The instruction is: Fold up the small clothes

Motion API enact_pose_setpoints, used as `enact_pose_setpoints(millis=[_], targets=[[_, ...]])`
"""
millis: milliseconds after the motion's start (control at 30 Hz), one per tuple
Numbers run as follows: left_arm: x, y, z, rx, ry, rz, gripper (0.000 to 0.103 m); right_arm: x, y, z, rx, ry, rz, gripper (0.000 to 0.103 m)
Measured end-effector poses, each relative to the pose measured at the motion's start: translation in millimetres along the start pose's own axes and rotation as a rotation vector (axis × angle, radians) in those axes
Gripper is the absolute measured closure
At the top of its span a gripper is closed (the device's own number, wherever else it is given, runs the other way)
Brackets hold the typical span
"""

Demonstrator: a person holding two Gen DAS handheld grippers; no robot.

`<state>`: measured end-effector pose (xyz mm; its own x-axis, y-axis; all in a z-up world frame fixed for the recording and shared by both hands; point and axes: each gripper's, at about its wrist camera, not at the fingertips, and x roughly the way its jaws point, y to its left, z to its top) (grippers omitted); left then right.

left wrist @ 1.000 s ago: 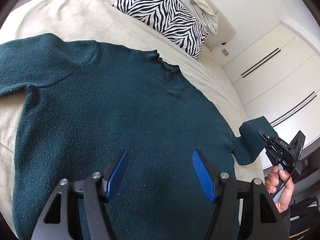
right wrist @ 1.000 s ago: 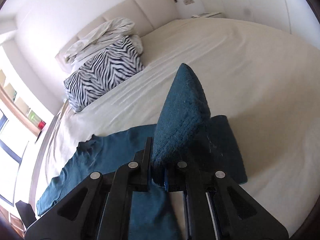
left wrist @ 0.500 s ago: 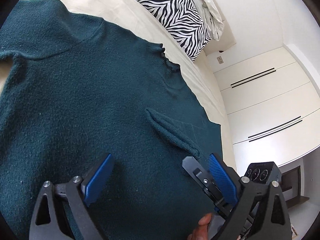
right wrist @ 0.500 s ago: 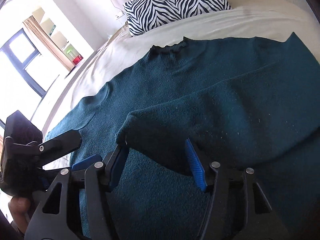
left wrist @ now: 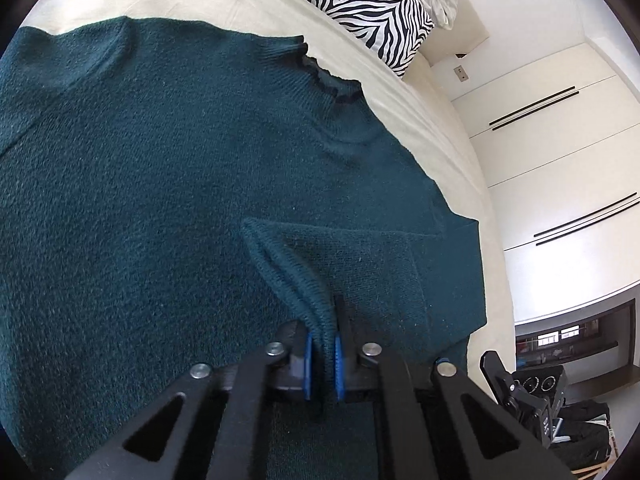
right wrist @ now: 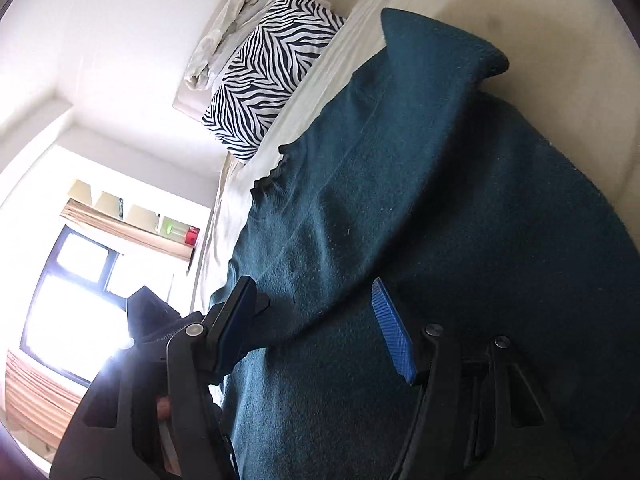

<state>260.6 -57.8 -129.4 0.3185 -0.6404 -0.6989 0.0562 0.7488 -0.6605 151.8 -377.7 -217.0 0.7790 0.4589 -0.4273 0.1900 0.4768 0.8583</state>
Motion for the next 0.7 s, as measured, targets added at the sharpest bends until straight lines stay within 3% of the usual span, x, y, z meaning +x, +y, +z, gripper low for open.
enact_pose_setpoints(millis=[133,300,500,700], targets=[[-37.7,0.9,21.7,0.051,-0.134,-0.01,0.094,-14.9,-18.5,14.7,0.068,-0.035,0.024,0.044],[-65.3,16.7,48.4,0.089,-0.256,0.043,0.094,-14.9,-26.4,31.6,0.138,-0.053,0.045,0.044],[-60.0,56.6,58.2,0.03,-0.311,0.052,0.094,11.8,-13.0,53.4,0.187,-0.031,0.077,0.042],[-47.8,68.3,67.4,0.025,-0.344,0.053,0.094,31.6,-23.8,71.2,0.287,-0.015,0.029,0.044]])
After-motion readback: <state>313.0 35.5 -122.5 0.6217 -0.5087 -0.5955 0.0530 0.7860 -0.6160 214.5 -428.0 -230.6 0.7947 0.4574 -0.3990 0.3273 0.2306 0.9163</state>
